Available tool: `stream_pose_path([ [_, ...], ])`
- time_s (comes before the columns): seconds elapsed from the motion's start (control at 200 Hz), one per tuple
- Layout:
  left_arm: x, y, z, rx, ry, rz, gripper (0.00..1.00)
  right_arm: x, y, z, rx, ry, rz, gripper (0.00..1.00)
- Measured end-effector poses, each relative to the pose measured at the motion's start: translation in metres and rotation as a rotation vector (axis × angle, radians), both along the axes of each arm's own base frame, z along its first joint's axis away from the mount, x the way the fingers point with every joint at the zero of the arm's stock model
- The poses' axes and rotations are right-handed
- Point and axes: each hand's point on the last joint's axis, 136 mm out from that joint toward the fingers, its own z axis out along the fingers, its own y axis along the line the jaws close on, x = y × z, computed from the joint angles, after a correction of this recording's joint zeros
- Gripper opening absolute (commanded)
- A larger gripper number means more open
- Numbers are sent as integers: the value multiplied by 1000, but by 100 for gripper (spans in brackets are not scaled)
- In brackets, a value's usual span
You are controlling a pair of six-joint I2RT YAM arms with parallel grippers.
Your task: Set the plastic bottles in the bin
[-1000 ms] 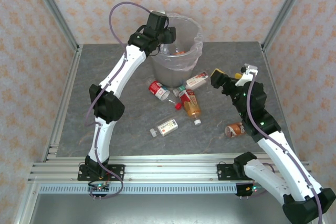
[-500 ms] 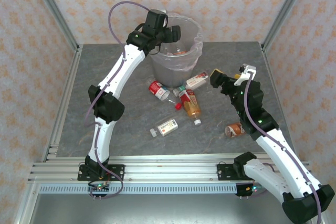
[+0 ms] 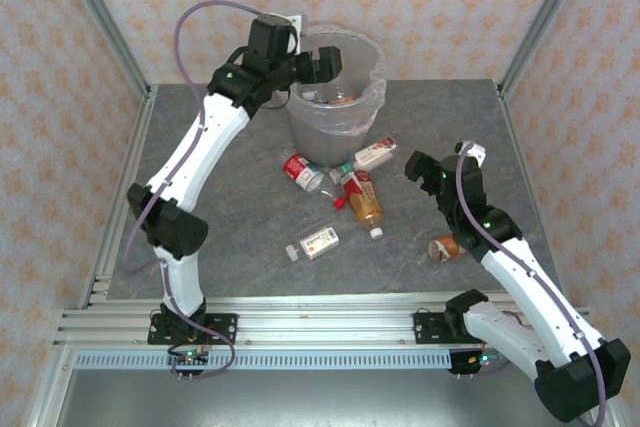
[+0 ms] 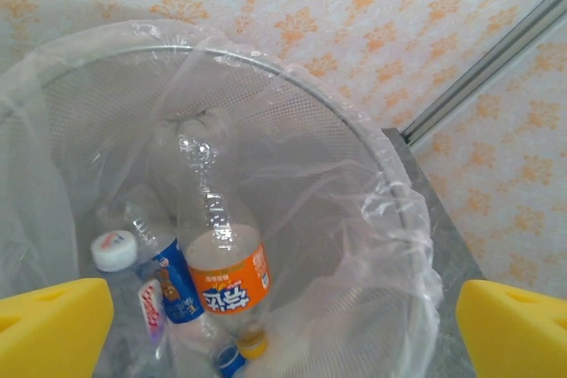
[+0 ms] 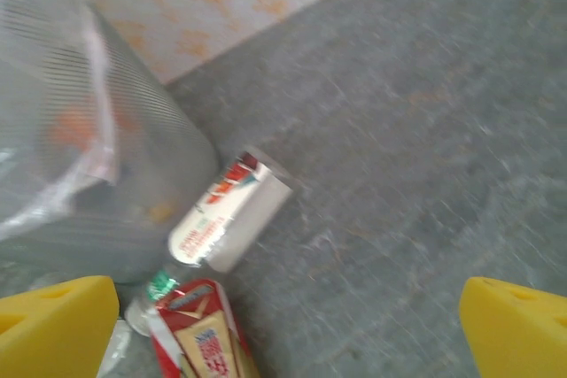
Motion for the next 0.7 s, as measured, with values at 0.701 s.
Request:
stream_pose_path([
  [0.701,-100,118,-48,-43,-33,286,100,-62,-104,-87,181,318,-507,99],
])
